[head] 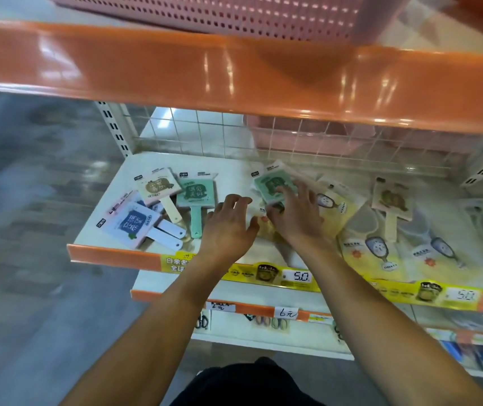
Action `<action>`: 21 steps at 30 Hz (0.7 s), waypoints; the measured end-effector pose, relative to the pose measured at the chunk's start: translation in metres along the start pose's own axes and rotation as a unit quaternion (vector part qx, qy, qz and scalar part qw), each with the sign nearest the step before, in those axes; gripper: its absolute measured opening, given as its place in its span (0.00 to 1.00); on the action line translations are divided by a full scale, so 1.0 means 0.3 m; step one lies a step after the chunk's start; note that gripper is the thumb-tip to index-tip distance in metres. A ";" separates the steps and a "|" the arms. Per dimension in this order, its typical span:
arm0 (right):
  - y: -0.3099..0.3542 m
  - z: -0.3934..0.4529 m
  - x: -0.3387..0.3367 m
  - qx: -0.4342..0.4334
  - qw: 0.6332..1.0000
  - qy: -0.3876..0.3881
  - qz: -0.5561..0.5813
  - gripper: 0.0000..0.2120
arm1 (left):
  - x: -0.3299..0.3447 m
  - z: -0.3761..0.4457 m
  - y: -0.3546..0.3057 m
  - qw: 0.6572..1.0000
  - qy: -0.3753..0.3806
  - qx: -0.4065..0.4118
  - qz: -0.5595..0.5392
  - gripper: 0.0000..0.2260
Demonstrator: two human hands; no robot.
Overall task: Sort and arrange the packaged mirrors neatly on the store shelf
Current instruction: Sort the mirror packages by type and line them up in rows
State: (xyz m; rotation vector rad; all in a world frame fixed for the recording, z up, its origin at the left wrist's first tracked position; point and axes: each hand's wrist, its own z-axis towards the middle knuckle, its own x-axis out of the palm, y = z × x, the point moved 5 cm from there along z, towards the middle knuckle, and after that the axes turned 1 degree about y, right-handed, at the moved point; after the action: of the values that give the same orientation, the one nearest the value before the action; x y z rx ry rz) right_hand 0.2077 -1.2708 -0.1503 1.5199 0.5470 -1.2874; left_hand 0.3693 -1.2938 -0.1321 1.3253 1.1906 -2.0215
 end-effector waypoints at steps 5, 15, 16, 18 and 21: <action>0.001 0.039 0.030 -0.016 1.000 0.002 -0.005 0.26 | 0.004 0.010 0.012 1.000 -0.010 -0.008 0.001 0.18; -0.009 0.041 0.051 -0.015 1.000 0.009 0.003 0.22 | 0.006 0.019 0.027 0.999 0.000 -0.037 0.000 0.19; -0.009 0.040 0.049 -0.017 1.000 0.007 -0.003 0.22 | 0.005 0.018 0.028 0.999 0.001 -0.038 0.002 0.19; -0.008 0.037 0.044 -0.019 1.000 0.003 -0.006 0.22 | 0.000 0.014 0.033 0.999 0.000 -0.039 0.001 0.19; -0.011 0.031 0.035 -0.012 1.000 0.003 -0.004 0.24 | -0.010 0.002 0.043 0.999 -0.010 -0.038 0.000 0.19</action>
State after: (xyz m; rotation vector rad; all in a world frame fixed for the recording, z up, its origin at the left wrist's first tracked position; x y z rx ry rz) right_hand 0.2043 -1.2806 -0.1603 1.5032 0.5699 -1.2782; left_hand 0.3798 -1.3014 -0.1347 1.2669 1.2462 -1.9659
